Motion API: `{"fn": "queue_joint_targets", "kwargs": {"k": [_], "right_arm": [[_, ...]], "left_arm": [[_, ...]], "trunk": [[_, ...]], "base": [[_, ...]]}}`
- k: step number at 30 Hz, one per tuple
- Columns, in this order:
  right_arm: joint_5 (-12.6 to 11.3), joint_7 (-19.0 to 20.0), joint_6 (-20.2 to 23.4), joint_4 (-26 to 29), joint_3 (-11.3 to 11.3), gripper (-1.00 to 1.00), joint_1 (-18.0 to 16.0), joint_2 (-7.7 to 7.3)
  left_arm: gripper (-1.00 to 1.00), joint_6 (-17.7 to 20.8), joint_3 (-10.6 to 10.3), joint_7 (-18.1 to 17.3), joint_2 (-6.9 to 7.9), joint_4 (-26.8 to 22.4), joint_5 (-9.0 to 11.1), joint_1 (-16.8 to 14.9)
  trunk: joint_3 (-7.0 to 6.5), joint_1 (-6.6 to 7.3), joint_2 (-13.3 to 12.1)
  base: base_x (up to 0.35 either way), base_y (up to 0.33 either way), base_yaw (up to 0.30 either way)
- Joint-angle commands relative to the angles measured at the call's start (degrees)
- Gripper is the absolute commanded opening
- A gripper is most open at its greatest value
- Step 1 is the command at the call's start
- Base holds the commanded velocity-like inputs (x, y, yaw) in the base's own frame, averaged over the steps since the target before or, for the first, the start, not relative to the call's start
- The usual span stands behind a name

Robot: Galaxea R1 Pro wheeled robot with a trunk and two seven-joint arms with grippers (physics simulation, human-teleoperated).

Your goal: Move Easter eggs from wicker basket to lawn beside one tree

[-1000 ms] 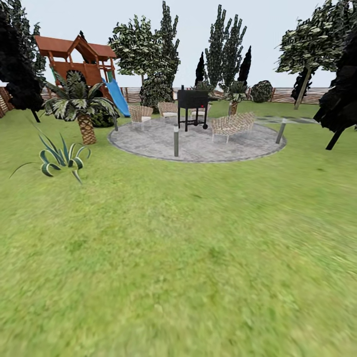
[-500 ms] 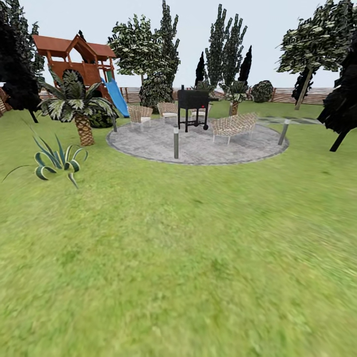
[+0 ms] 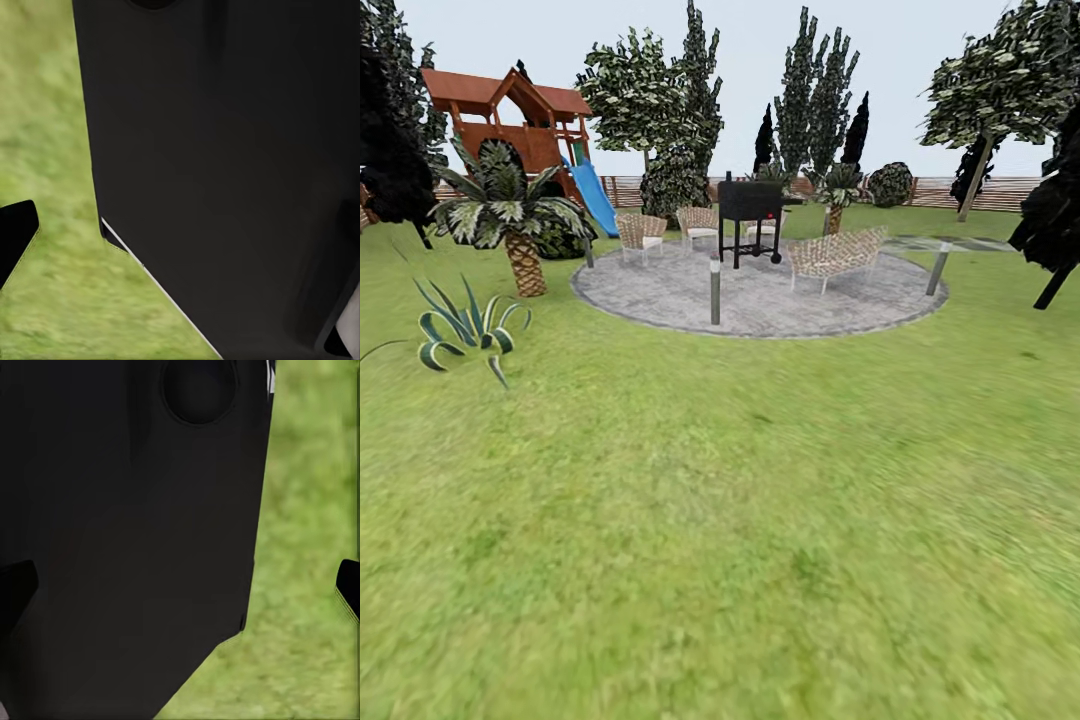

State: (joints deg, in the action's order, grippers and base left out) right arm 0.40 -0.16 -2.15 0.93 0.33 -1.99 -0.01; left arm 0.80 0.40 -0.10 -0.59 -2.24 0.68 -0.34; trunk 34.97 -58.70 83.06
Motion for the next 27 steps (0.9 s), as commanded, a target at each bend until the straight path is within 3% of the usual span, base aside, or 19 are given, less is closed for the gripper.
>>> {"fn": "queue_joint_targets", "kwargs": {"k": [1,27], "right_arm": [[0.0,0.0,-0.2,-0.1,0.0,1.0,0.0,0.0],[-0.4,0.0,-0.9,0.1,-0.3,1.0,0.0,0.07]], "left_arm": [[1.0,0.1,0.0,0.0,-0.01,0.0,0.1,0.0],[1.0,0.1,0.0,-0.1,0.02,0.0,0.1,0.0]], "trunk": [[0.05,-0.03,0.0],[0.05,-0.03,0.0]], "base": [[0.334,0.0,0.0],[0.334,0.0,0.0]]}}
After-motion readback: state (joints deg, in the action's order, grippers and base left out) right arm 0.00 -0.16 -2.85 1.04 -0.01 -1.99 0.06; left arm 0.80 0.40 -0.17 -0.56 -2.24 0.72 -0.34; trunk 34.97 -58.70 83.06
